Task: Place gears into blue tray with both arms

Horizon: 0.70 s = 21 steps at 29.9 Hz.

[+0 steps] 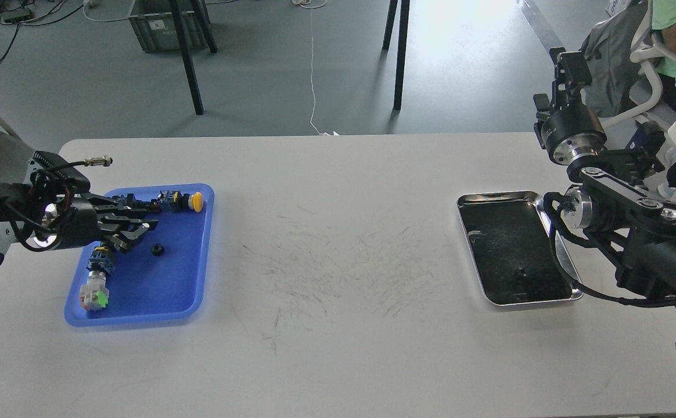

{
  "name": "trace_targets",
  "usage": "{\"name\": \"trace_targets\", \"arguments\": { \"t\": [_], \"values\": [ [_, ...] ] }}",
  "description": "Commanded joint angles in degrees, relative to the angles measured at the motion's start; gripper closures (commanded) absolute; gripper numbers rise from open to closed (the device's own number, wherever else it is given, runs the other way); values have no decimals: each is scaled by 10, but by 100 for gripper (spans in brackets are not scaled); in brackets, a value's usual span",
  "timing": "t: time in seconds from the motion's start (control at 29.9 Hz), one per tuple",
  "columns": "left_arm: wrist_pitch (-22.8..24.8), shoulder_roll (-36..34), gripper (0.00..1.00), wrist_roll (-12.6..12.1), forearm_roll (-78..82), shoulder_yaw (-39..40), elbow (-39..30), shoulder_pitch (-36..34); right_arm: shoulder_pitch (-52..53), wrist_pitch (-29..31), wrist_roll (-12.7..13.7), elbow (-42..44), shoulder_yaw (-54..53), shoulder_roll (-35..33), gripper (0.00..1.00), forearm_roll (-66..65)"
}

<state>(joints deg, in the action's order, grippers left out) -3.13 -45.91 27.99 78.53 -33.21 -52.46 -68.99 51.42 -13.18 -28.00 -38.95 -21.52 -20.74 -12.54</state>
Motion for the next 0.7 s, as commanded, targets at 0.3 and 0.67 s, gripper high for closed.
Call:
{"name": "trace_targets", "arguments": {
  "t": [0.3, 0.67],
  "values": [
    [89, -3, 13, 0, -362, 125, 36, 10, 19, 10, 0, -38, 8, -44, 3, 1],
    [123, 36, 2, 0, -514, 191, 47, 24, 75, 49, 0, -87, 101, -137, 3, 1]
  ]
}}
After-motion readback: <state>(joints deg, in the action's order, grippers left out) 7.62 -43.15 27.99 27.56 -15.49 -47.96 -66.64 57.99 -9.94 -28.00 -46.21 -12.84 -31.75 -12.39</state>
